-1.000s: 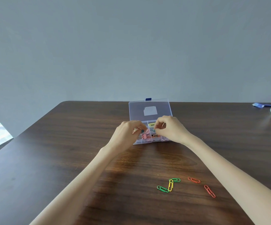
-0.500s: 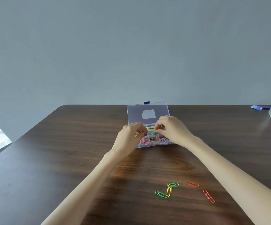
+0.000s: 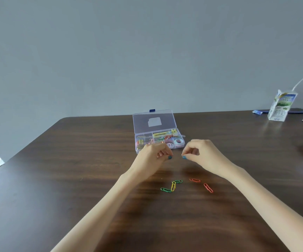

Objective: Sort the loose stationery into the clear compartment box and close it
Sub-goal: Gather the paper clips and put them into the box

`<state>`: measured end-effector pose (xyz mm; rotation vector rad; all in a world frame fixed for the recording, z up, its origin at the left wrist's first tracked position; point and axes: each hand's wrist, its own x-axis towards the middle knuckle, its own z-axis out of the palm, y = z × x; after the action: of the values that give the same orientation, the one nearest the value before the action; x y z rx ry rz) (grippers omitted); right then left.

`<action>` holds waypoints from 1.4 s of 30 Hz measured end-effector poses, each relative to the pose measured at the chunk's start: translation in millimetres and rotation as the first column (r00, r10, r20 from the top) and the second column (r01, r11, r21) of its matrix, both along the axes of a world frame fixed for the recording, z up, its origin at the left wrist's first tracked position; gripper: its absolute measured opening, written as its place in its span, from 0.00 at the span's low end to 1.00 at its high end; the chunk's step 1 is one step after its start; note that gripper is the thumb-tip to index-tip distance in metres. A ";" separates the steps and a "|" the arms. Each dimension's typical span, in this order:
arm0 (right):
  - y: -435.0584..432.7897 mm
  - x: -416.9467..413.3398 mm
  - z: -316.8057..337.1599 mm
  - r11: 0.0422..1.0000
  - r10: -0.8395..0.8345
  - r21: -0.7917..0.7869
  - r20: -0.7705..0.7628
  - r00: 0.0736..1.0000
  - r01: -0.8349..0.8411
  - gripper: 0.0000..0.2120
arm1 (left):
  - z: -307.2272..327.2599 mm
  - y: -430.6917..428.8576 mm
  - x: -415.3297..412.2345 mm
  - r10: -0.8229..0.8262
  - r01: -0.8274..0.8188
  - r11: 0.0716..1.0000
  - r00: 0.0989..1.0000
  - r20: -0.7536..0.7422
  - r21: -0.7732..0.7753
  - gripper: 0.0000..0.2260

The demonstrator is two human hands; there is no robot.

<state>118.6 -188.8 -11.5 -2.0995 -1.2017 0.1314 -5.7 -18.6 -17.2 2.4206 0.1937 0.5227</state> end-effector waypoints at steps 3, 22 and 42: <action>-23.4 -13.4 -3.1 0.996 -0.019 -0.087 -0.011 1.000 0.018 0.04 | -1.2 -16.1 -11.0 -0.016 0.020 0.998 0.996 -0.084 0.054 0.08; -34.6 -50.7 12.7 0.898 -0.061 -0.435 0.019 0.998 0.063 0.08 | 8.6 -23.2 -64.4 -0.138 0.196 0.968 0.938 -0.318 0.158 0.16; -62.1 -55.3 11.9 0.908 -0.130 -0.403 -0.023 0.991 0.109 0.11 | 11.8 -22.3 -38.6 -0.191 0.286 0.945 0.875 -0.445 0.157 0.03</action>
<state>63.3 -250.9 0.4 -2.5029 -1.0801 0.4026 -44.3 -40.8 -5.4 2.6995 0.0143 -0.1130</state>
